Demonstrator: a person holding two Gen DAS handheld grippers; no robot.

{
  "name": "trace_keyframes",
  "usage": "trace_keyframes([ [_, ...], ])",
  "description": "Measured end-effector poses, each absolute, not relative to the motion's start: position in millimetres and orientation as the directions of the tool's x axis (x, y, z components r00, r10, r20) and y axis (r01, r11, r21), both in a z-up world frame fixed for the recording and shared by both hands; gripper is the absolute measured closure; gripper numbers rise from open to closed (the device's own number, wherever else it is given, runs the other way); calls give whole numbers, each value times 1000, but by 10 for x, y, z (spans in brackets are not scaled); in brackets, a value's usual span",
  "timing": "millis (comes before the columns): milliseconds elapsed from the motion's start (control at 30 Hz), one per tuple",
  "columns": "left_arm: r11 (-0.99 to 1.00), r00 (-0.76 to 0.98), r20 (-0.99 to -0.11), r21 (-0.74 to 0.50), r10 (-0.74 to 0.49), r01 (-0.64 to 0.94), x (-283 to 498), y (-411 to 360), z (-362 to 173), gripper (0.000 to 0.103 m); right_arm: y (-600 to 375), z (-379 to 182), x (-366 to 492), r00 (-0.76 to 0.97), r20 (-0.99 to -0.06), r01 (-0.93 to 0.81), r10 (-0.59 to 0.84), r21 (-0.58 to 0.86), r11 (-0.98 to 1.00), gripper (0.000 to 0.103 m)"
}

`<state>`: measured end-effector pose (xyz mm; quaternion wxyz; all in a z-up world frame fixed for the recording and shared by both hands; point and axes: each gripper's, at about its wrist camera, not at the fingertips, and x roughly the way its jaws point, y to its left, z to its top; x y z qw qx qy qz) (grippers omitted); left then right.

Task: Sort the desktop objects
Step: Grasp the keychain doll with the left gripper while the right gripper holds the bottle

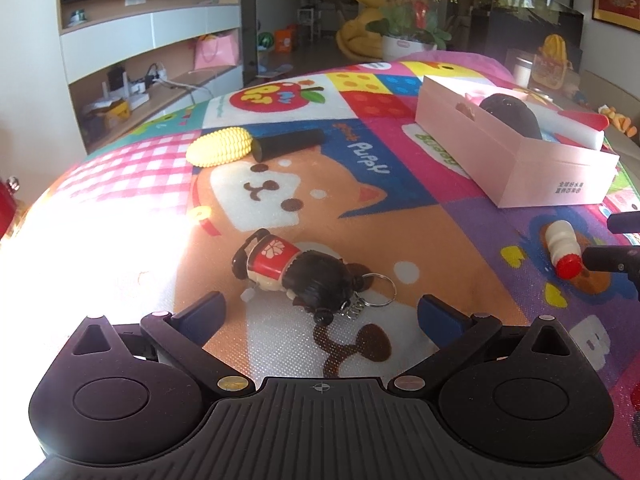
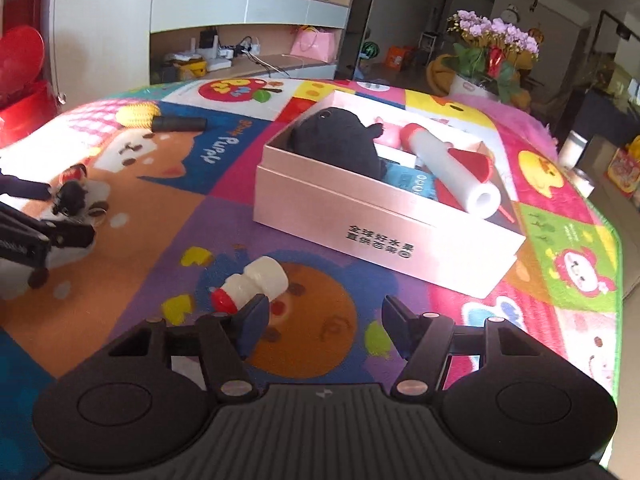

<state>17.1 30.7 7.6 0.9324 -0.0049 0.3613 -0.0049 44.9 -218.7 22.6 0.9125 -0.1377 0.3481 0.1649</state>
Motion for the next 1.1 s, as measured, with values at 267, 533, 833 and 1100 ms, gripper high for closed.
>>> trace_keyframes([
  [267, 1000, 735, -678, -8, -9, 4, 163, 299, 74, 0, -1871, 95, 401, 666, -695, -477, 271, -118, 871, 45],
  [533, 1000, 739, -673, -24, -30, 19, 139, 331, 89, 0, -1829, 74, 512, 678, -679, -458, 282, -91, 884, 48],
  [833, 992, 772, -626, -17, -109, 126, 260, 531, 218, 0, -1806, 113, 487, 660, -683, -473, 314, -52, 880, 60],
  [1100, 966, 722, -659, -29, -213, 258, 366, 363, 151, 0, -1868, 107, 446, 656, -689, -457, 308, -38, 889, 60],
])
